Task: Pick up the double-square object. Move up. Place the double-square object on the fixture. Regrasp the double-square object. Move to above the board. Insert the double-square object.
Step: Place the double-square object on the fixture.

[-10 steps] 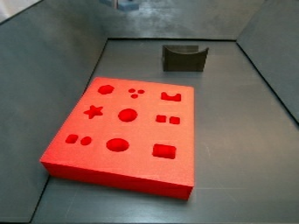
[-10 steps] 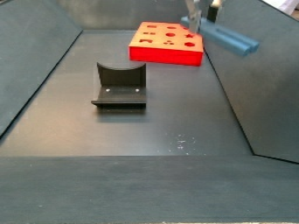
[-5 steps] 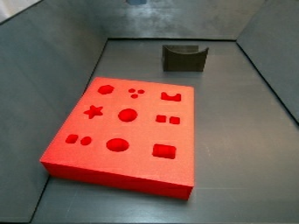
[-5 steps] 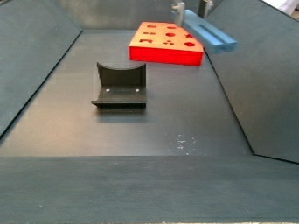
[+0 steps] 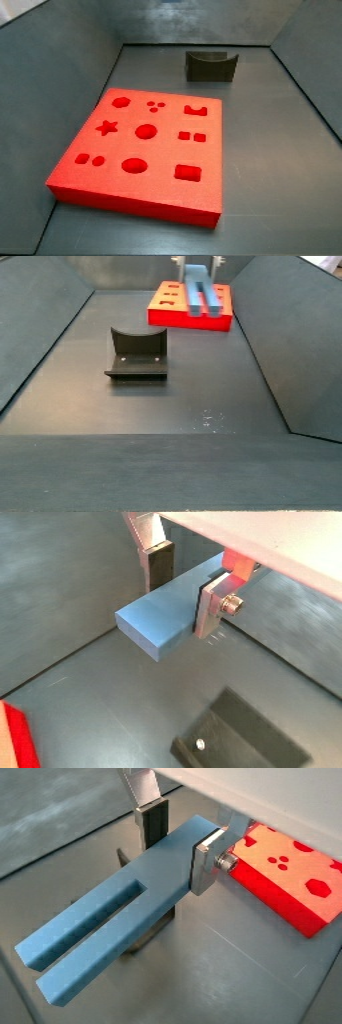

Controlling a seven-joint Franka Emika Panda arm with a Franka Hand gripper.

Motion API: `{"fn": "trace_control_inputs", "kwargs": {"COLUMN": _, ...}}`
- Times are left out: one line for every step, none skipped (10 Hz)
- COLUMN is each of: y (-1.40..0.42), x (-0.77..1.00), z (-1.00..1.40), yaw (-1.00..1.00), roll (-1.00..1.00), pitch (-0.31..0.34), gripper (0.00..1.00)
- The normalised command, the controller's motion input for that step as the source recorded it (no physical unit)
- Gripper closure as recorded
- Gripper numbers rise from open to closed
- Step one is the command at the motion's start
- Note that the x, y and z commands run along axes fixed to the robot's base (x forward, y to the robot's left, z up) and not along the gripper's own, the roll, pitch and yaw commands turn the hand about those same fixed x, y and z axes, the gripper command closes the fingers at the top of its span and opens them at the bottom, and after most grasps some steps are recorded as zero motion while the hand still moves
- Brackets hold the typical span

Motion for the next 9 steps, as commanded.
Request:
{"fn": "trace_control_inputs", "kwargs": {"y": 0.07, "x": 1.00, "z": -0.02, "yaw": -0.40, "roll": -0.15, "pitch": -0.033, "gripper": 1.00}}
{"fn": "trace_control_inputs", "kwargs": {"y": 0.06, "x": 1.00, "z": -0.02, "yaw": -0.23, "roll": -0.14, "pitch": -0.010, "gripper": 1.00}}
{"fn": "trace_control_inputs", "kwargs": {"y": 0.05, "x": 1.00, "z": -0.02, "yaw": -0.15, "roll": -0.14, "pitch": 0.006, "gripper": 1.00}}
{"fn": "trace_control_inputs", "kwargs": {"y": 0.05, "x": 1.00, "z": -0.02, "yaw": -0.12, "roll": -0.14, "pitch": 0.016, "gripper": 1.00}}
{"fn": "trace_control_inputs", "kwargs": {"y": 0.04, "x": 0.94, "z": -0.02, "yaw": -0.08, "roll": -0.14, "pitch": 0.033, "gripper": 1.00}}
{"fn": "trace_control_inputs", "kwargs": {"y": -0.31, "x": 1.00, "z": -0.18, "yaw": 0.16, "roll": -1.00, "pitch": 0.020, "gripper": 1.00}}
{"fn": "trace_control_inputs", "kwargs": {"y": -0.28, "x": 0.99, "z": -0.17, "yaw": 0.15, "roll": -1.00, "pitch": 0.025, "gripper": 1.00}}
{"fn": "trace_control_inputs", "kwargs": {"y": -0.15, "x": 0.92, "z": -0.12, "yaw": 0.14, "roll": -1.00, "pitch": 0.033, "gripper": 1.00}}
{"fn": "trace_control_inputs", "kwargs": {"y": -0.08, "x": 0.83, "z": -0.07, "yaw": 0.13, "roll": -1.00, "pitch": 0.048, "gripper": 1.00}}
